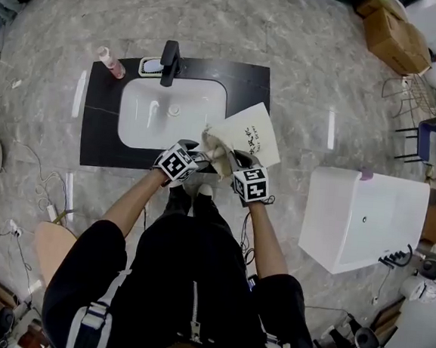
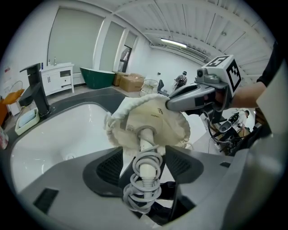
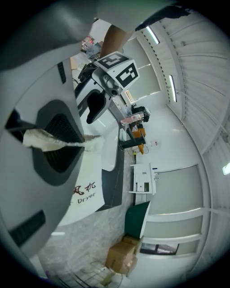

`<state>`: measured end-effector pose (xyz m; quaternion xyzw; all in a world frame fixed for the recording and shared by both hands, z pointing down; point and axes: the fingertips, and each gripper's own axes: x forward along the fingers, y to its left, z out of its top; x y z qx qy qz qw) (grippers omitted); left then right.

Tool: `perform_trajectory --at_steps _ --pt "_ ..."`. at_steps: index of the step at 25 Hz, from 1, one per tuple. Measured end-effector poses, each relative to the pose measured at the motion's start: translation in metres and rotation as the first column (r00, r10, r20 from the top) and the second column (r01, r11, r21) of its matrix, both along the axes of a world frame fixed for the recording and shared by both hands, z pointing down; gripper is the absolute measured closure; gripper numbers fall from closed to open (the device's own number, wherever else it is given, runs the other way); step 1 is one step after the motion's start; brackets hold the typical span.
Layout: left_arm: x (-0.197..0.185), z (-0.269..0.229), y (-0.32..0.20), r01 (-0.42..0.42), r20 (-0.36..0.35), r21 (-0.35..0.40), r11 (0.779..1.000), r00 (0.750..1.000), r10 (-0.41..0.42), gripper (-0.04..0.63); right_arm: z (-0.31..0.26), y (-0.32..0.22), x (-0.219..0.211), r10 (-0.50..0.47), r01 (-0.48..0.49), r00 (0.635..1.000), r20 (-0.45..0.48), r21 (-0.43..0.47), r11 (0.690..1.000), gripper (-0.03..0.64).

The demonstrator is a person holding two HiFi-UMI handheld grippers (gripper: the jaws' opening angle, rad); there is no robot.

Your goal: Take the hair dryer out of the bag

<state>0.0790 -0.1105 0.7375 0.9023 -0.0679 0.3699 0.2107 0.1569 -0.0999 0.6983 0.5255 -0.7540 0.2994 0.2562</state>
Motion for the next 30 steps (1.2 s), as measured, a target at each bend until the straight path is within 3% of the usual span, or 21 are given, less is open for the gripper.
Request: perform_trajectory --at_steps 4,10,30 --pt "0.009 0.006 0.003 -0.034 0.019 0.014 0.999 0.999 0.034 0.295 0.001 0.002 0.002 0.001 -0.001 1.0 0.008 -0.004 1.0 0.578" --pt "0.02 0.024 0.003 -0.084 0.11 0.053 0.995 0.991 0.078 0.295 0.003 0.002 0.005 0.005 -0.004 1.0 0.015 -0.007 1.0 0.58" --pt "0.044 0.058 0.02 -0.222 0.225 -0.012 0.975 0.95 0.219 0.305 0.007 0.008 0.016 0.016 -0.015 0.999 0.047 -0.021 1.0 0.58"
